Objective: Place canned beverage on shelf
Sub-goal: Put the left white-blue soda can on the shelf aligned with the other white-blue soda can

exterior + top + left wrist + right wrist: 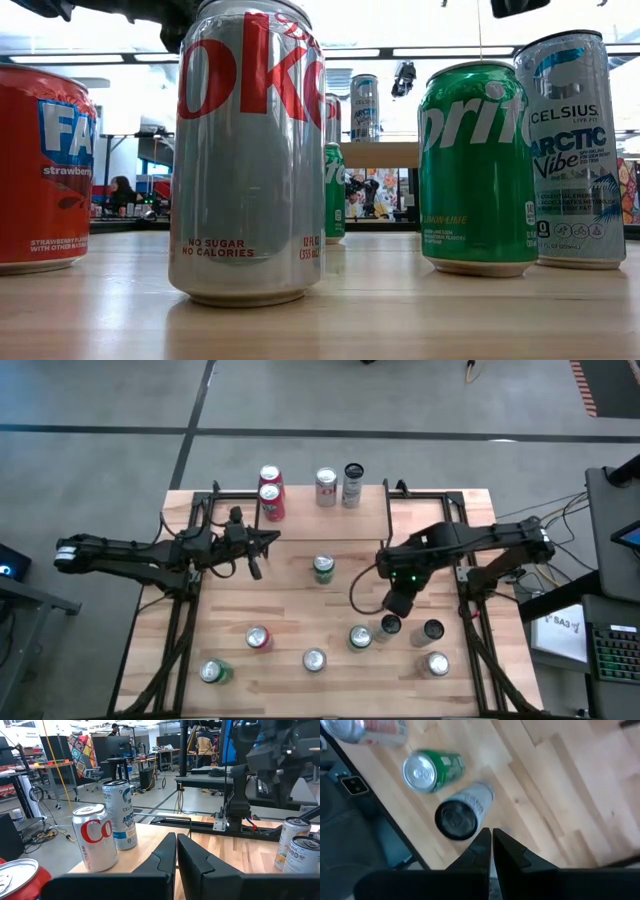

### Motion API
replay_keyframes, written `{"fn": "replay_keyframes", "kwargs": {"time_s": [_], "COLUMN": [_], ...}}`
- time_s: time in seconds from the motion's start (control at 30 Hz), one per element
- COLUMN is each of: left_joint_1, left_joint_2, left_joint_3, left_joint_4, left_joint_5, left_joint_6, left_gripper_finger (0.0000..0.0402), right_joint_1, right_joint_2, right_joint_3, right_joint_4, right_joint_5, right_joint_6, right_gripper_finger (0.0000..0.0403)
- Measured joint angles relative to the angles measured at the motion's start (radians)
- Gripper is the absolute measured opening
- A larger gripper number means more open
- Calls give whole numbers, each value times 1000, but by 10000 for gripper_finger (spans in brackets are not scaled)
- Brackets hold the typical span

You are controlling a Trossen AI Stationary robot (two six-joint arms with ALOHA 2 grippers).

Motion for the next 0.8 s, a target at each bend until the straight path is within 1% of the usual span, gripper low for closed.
{"fn": "replay_keyframes", "kwargs": {"time_s": [0.1,0.3,0.43,0.53,0.6,0.63,0.7,0.8], "left_joint_1": [0,0,0,0,0,0,0,0], "left_joint_2": [0,0,0,0,0,0,0,0], "left_joint_3": [0,0,0,0,0,0,0,0], "left_joint_4": [0,2,8,8,8,8,8,9], "left_joint_5": [0,0,0,0,0,0,0,0], "left_joint_6": [-16,-26,-33,-33,-37,-40,-41,-41], "left_gripper_finger": [0,0,0,0,0,0,0,0], "right_joint_1": [34,117,185,236,267,281,296,310], "right_joint_2": [6,28,42,45,44,44,44,44], "right_joint_3": [0,0,0,0,0,0,0,0], "right_joint_4": [-19,-23,-24,-15,-5,6,24,43], "right_joint_5": [-3,-1,19,79,138,157,159,159], "right_joint_6": [59,96,6,-91,-139,-153,-168,-147], "right_gripper_finger": [9,9,9,9,9,9,9,9]}}
